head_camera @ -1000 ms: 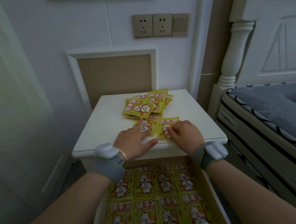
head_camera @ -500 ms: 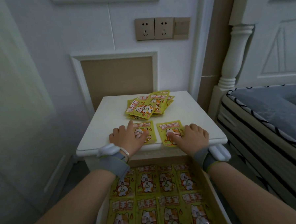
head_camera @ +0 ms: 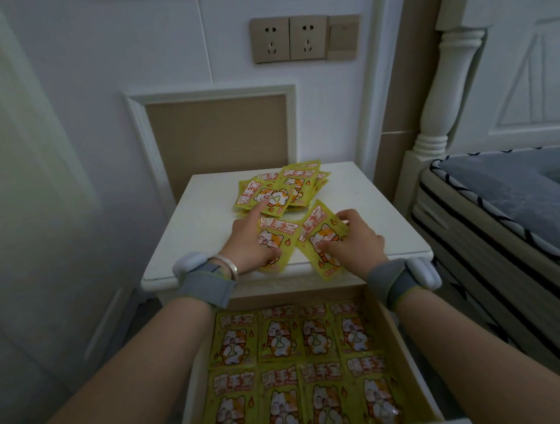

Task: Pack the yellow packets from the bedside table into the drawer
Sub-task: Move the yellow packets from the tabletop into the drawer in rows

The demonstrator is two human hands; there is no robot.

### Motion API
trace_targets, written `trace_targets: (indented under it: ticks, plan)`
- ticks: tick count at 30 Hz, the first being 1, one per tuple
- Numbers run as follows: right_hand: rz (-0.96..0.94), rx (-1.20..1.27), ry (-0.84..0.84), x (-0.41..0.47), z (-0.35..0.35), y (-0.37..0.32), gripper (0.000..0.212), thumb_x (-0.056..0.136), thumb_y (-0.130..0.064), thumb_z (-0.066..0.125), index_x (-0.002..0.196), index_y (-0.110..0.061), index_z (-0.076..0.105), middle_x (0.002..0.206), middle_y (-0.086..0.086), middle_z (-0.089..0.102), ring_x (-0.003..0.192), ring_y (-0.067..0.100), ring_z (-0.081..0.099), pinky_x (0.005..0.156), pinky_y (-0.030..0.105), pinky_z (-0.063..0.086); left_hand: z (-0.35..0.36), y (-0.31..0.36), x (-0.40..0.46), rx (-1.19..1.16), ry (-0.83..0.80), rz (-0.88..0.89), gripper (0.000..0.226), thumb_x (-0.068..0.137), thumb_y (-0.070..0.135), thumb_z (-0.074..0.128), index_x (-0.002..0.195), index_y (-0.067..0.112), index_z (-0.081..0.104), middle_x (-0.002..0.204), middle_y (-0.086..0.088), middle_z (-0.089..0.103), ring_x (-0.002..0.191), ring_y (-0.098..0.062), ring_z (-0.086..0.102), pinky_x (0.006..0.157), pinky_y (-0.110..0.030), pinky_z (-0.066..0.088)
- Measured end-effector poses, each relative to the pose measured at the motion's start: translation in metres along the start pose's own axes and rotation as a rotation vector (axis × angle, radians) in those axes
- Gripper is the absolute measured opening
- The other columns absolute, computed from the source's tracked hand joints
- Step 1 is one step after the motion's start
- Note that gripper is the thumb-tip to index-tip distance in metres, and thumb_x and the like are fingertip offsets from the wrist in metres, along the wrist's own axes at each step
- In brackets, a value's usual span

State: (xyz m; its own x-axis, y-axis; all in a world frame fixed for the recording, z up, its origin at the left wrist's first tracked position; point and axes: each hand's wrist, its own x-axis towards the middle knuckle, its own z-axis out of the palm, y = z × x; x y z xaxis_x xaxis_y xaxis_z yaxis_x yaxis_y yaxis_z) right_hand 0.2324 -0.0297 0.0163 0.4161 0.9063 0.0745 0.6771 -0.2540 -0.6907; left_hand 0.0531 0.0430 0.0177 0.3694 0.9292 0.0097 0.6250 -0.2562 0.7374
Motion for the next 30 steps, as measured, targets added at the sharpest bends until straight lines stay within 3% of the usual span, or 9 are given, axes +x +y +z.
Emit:
trace_targets:
  ticks: [4, 7, 10, 13, 15, 18, 23, 27, 30]
  plan:
    - [0.024, 0.303, 0.024, -0.001, 0.0, -0.003, 0.033, 0.082, -0.02, 0.068, 0.111, -0.016, 0.052, 0.108, 0.009, 0.066, 0.095, 0.026, 0.064, 0.083, 0.038, 0.053, -0.004, 0.002, -0.003, -0.18, 0.041, 0.013, 0.093, 0.072, 0.002, 0.075, 0.146, 0.032, 0.027, 0.143, -0.006, 0.045, 0.116, -0.023, 0.056, 0.097, -0.034, 0.048]
    - [0.076, 0.501, 0.002, -0.004, -0.001, -0.004, 0.024, 0.082, -0.021, 0.069, 0.101, -0.013, 0.057, 0.1, 0.014, 0.07, 0.084, 0.027, 0.069, 0.08, 0.042, 0.057, -0.01, 0.001, -0.014, -0.342, 0.135, -0.02, 0.08, 0.075, -0.004, 0.07, 0.141, 0.029, 0.037, 0.139, -0.009, 0.048, 0.111, -0.025, 0.058, 0.084, -0.032, 0.053]
    - [0.131, 0.649, -0.074, -0.007, -0.005, -0.006, 0.028, 0.08, -0.012, 0.07, 0.105, -0.007, 0.058, 0.096, 0.016, 0.07, 0.077, 0.026, 0.068, 0.079, 0.043, 0.057, -0.018, 0.0, -0.027, -0.484, 0.104, -0.078, 0.075, 0.078, -0.005, 0.066, 0.137, 0.033, 0.04, 0.136, -0.01, 0.051, 0.105, -0.026, 0.062, 0.074, -0.032, 0.057]
    - [0.179, 0.748, -0.15, -0.01, -0.01, -0.005, 0.036, 0.078, -0.002, 0.068, 0.112, -0.007, 0.057, 0.098, 0.018, 0.07, 0.083, 0.033, 0.069, 0.081, 0.047, 0.058, -0.026, 0.005, -0.043, -0.542, 0.077, -0.135, 0.05, 0.082, -0.004, 0.061, 0.12, 0.028, 0.058, 0.121, -0.01, 0.063, 0.091, -0.022, 0.067, 0.069, -0.027, 0.056]
    - [0.176, 0.785, -0.227, -0.015, -0.013, -0.005, 0.041, 0.079, 0.0, 0.065, 0.117, -0.012, 0.056, 0.101, 0.018, 0.07, 0.089, 0.035, 0.069, 0.081, 0.048, 0.057, -0.03, 0.006, -0.056, -0.534, 0.042, -0.161, 0.031, 0.083, -0.002, 0.059, 0.098, 0.022, 0.068, 0.102, -0.005, 0.069, 0.07, -0.011, 0.068, 0.057, -0.019, 0.055]
    - [0.115, 0.714, -0.38, -0.023, -0.019, -0.003, 0.043, 0.082, 0.003, 0.06, 0.118, -0.021, 0.058, 0.104, 0.017, 0.07, 0.093, 0.036, 0.069, 0.08, 0.044, 0.057, -0.036, 0.0, -0.069, -0.528, -0.036, -0.173, 0.023, 0.083, 0.0, 0.059, 0.081, 0.018, 0.072, 0.081, 0.001, 0.072, 0.057, -0.006, 0.065, 0.046, -0.015, 0.05]
    - [0.102, 0.516, -0.66, -0.029, -0.022, 0.006, 0.035, 0.083, 0.004, 0.059, 0.112, -0.015, 0.064, 0.105, 0.018, 0.072, 0.096, 0.035, 0.069, 0.085, 0.042, 0.056, -0.043, -0.018, -0.084, -0.405, -0.207, -0.16, 0.023, 0.083, 0.001, 0.062, 0.084, 0.02, 0.076, 0.076, 0.012, 0.076, 0.066, -0.002, 0.07, 0.061, -0.014, 0.056]
    - [0.161, 0.375, -0.74, -0.032, -0.009, 0.014, 0.034, 0.082, 0.006, 0.06, 0.113, -0.007, 0.065, 0.108, 0.02, 0.07, 0.101, 0.036, 0.067, 0.091, 0.045, 0.054, -0.031, -0.044, -0.093, -0.329, -0.24, -0.197, 0.033, 0.084, 0.004, 0.065, 0.104, 0.029, 0.068, 0.106, -0.002, 0.071, 0.089, -0.017, 0.07, 0.081, -0.029, 0.058]
    - [0.225, 0.353, -0.78, -0.035, 0.005, 0.018, 0.036, 0.083, 0.008, 0.059, 0.116, -0.006, 0.063, 0.114, 0.021, 0.068, 0.105, 0.037, 0.065, 0.093, 0.05, 0.052, -0.013, -0.068, -0.096, -0.2, -0.225, -0.231, 0.067, 0.075, 0.007, 0.072, 0.132, 0.032, 0.046, 0.126, -0.006, 0.058, 0.109, -0.026, 0.062, 0.093, -0.04, 0.054]
